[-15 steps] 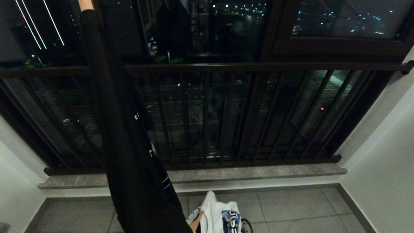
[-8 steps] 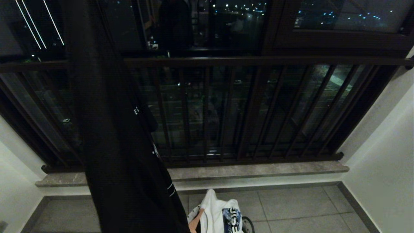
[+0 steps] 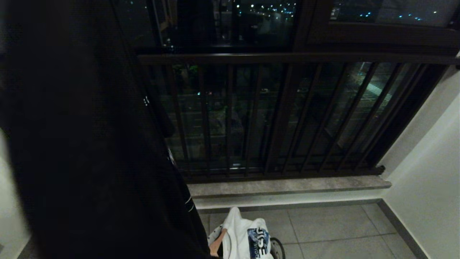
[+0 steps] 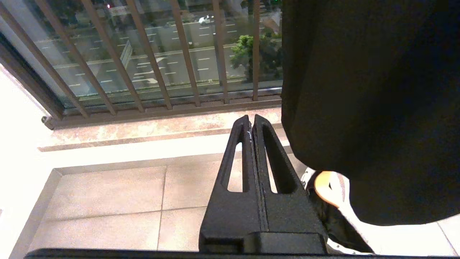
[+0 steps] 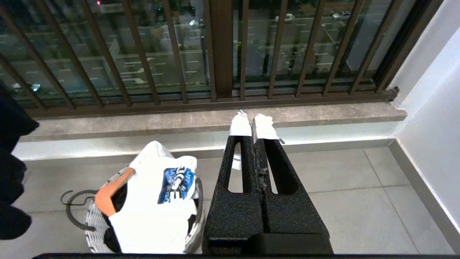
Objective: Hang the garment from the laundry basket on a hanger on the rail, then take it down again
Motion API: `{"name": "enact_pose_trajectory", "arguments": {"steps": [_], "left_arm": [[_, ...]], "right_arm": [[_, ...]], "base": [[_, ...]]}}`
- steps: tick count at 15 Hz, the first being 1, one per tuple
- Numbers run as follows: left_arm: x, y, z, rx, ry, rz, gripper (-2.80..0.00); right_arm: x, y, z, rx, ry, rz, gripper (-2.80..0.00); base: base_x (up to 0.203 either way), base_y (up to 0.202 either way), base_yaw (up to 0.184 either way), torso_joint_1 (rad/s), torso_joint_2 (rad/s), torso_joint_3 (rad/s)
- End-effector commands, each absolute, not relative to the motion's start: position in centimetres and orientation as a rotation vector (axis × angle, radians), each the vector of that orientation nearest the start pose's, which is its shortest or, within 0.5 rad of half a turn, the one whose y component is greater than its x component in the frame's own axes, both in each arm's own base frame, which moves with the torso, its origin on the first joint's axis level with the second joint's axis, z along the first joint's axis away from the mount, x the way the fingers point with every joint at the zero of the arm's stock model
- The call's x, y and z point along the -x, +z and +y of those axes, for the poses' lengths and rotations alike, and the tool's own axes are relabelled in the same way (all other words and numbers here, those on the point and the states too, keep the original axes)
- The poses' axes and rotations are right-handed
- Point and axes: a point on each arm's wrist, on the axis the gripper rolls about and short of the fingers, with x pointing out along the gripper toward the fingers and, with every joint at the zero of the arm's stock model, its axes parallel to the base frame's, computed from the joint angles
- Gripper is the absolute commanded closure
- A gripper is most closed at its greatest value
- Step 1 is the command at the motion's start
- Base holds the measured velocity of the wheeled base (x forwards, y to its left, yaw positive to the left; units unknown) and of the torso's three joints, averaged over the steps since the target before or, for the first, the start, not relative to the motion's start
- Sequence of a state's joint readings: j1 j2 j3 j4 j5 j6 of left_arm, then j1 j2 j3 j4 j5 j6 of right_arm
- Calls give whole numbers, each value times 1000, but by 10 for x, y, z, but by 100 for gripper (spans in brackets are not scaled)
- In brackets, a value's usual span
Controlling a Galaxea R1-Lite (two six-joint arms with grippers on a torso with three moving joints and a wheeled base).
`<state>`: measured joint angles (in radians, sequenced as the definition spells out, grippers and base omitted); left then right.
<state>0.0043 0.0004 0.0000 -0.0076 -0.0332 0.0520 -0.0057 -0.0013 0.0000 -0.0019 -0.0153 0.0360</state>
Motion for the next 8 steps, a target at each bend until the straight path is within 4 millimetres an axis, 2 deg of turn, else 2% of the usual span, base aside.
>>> {"name": "enact_pose_trajectory", "arguments": {"steps": [1,5,8], "left_arm": [[23,75,-1,-52,-28,-7,0],[23,76,-1,-52,-29,-8,0],[23,75,-1,-52,-27,-7,0]], "right_arm": [[23,76,0,-37,-21,-5,0],[23,76,0,-35,-21,-5,0],[23,76,0,-35,-21,-5,0]], "base": [[0,0,0,-140,345,206],[0,0,0,-149,375,227],[0,0,0,-188,495,306]]}}
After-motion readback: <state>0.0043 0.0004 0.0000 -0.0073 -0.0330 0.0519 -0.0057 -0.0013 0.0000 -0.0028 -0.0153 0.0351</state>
